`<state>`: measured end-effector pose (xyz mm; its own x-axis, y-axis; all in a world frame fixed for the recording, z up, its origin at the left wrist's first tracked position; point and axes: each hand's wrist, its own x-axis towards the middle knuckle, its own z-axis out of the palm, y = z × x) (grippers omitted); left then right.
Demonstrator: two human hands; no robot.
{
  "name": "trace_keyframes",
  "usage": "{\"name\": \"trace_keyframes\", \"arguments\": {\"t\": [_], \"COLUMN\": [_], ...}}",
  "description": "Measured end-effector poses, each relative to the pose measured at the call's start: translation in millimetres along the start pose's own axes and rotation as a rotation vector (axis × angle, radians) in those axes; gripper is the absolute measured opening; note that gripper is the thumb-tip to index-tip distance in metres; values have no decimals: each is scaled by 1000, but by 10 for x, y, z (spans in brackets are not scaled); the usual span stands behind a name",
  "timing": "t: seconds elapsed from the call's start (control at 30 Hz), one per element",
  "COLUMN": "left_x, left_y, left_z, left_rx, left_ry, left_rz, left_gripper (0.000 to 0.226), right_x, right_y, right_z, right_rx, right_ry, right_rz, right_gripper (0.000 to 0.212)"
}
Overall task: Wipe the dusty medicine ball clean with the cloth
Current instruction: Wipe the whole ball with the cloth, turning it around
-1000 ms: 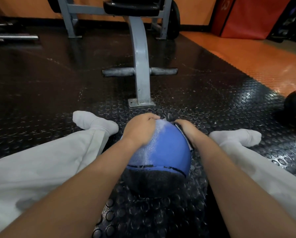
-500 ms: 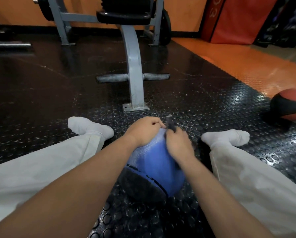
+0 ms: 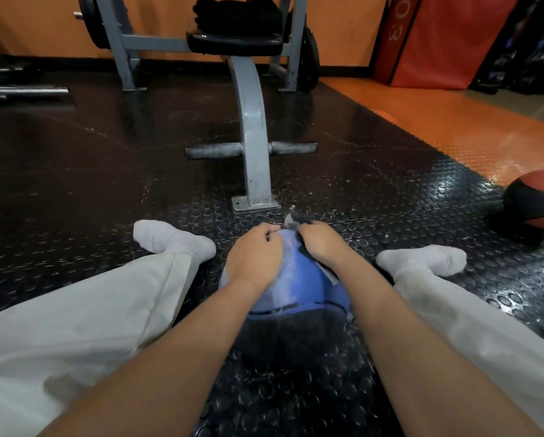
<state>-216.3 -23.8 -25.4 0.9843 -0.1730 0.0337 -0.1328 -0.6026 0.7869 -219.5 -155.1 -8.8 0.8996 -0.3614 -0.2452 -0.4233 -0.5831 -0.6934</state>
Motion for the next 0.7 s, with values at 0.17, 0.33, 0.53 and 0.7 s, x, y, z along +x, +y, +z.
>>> {"name": "trace_keyframes", "arguments": {"t": [0.17, 0.33, 0.53, 0.7], "left_x": [173, 184, 50, 258], "left_y": [23, 51, 42, 21], "left_z": [-18, -2, 38, -49], "left_rx": [35, 69, 8, 2], "left_ry": [41, -16, 59, 5], "left_rz": [-154, -79, -55, -141], "left_gripper": [24, 26, 36, 23], "right_x": [-372, -657, 34, -334], "right_y": [-96, 64, -64, -137], "right_z": [267, 363, 3, 365], "right_rx": [-262, -382, -3, -265], "right_ry": [192, 330, 0, 327], "right_rz": [-249, -399, -61, -235], "right_gripper": [31, 45, 32, 33]}}
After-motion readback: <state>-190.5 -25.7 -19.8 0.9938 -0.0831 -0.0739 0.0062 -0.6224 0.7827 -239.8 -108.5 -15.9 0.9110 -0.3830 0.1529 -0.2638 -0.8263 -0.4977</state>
